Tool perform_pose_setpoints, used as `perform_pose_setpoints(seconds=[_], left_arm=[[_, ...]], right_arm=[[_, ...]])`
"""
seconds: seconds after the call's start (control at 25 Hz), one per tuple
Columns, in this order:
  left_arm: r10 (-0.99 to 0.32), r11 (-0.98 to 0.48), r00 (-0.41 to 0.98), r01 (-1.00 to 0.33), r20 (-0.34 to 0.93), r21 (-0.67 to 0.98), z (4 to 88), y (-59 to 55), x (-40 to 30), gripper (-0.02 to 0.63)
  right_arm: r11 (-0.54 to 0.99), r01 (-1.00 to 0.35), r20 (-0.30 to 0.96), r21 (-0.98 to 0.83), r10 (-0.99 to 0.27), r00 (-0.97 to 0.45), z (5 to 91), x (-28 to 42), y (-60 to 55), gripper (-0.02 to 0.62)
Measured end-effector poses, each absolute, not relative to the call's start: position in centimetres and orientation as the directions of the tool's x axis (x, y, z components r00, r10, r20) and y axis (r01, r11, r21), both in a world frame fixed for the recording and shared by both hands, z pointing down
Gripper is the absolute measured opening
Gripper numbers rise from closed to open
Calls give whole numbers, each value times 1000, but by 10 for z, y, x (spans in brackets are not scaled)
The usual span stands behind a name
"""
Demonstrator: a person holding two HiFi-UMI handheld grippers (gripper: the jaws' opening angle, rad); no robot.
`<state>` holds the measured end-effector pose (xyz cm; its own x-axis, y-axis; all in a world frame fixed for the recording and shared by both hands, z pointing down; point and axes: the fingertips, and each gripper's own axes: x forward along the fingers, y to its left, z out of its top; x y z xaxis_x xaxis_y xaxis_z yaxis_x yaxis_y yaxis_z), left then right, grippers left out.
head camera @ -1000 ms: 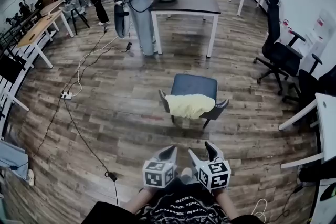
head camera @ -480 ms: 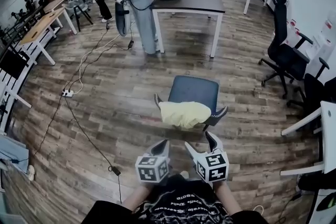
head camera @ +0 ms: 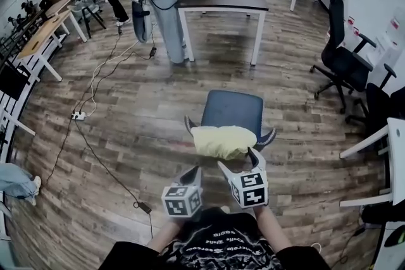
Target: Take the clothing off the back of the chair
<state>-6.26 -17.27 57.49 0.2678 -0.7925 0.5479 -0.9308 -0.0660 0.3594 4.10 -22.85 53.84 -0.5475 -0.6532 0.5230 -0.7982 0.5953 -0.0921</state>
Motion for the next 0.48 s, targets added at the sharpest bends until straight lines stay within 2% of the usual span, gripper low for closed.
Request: perform_pose_setpoints(seconds=[0.48], left_arm=[[-735, -95, 319, -922, 599, 375, 594, -223, -115, 9]], right_arm=[[518, -854, 625, 43, -681, -381, 570, 9, -277, 473]])
